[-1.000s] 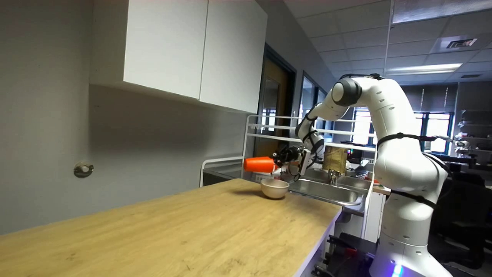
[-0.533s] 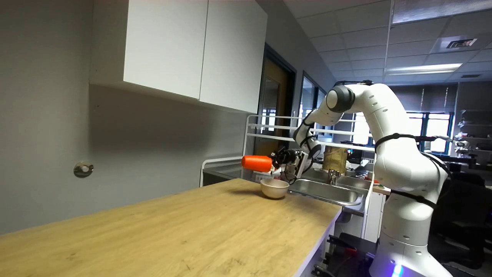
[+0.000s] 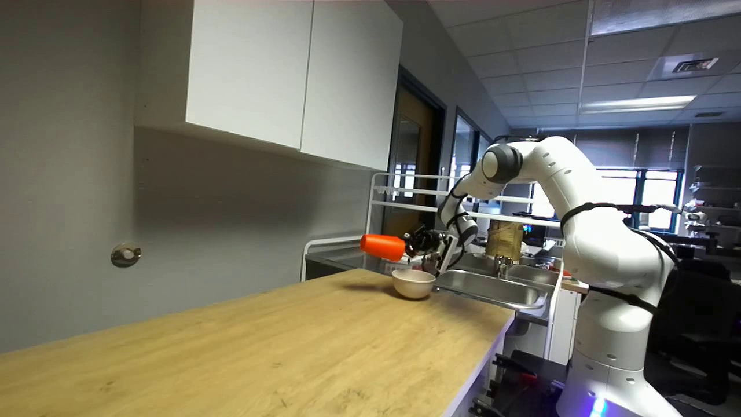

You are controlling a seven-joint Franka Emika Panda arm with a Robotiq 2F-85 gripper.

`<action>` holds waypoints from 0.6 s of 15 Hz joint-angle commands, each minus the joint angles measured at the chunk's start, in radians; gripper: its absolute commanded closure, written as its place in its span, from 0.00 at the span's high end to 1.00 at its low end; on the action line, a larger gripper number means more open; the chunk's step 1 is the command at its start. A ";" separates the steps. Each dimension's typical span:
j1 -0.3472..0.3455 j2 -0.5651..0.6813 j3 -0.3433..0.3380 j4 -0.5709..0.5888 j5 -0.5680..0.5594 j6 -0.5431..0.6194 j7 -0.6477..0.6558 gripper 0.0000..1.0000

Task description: Pour the contents from the orange cup into the bowl

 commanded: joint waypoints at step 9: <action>-0.063 0.114 0.019 0.185 0.077 -0.148 0.024 0.01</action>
